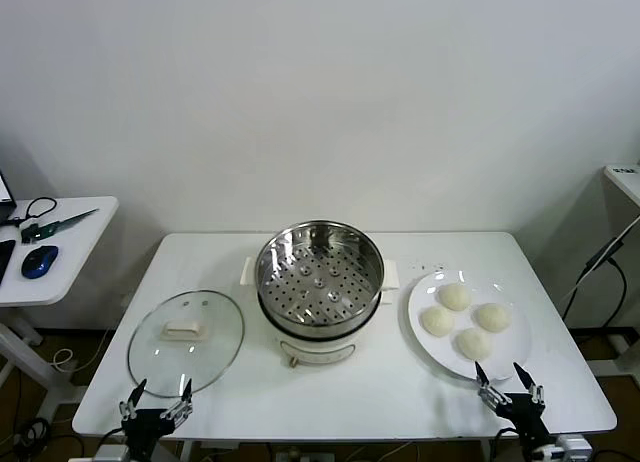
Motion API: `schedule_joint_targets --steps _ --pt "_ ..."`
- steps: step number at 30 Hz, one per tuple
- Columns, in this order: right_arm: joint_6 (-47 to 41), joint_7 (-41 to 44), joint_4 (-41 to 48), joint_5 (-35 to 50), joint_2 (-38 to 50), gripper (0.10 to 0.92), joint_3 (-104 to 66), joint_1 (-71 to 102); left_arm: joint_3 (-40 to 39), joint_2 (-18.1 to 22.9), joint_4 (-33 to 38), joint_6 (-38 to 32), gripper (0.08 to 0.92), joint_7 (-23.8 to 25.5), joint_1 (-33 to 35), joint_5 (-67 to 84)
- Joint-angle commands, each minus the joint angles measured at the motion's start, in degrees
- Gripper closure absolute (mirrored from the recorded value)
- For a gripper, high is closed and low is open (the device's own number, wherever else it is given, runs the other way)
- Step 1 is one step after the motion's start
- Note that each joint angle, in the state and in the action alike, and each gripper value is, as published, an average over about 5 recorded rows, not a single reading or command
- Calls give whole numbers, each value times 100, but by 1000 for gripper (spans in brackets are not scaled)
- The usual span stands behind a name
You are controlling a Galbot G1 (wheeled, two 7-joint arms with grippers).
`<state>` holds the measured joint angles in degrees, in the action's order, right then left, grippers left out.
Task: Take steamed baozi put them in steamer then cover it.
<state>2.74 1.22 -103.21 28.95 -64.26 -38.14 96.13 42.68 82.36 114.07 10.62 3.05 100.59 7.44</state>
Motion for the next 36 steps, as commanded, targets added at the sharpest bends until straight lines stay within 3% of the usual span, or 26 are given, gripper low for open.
schedule_joint_targets --steps 1,8,11,17,22,26,29,36 --pt "-572 -101 -158 -242 87 203 -130 -232 1 -1 12 22 177 -1 0 0" --pt "-1498 -294 71 -974 1051 203 73 -2042 -36 0 75 36 177 -2 -10 -1" --pt "-2034 51 472 -1047 1782 203 608 -3180 -47 11 96 42 177 -4 -18 -6" --pt "-2184 2056 1827 -1375 3471 203 3141 -5732 -75 33 110 37 177 -7 0 -19" --pt "-1391 4512 2653 -2223 4235 203 5641 -7743 -74 52 98 29 177 -12 11 -29" --pt "-406 6100 3078 -2674 4294 203 7618 -9646 -67 67 78 25 177 -16 26 -35" --pt "-16 6774 3393 -2640 4049 203 9152 -11083 -74 75 62 18 177 -17 40 -50" --pt "-75 7138 3719 -2403 3387 203 11095 -12470 -113 90 41 -3 177 -18 75 -80"
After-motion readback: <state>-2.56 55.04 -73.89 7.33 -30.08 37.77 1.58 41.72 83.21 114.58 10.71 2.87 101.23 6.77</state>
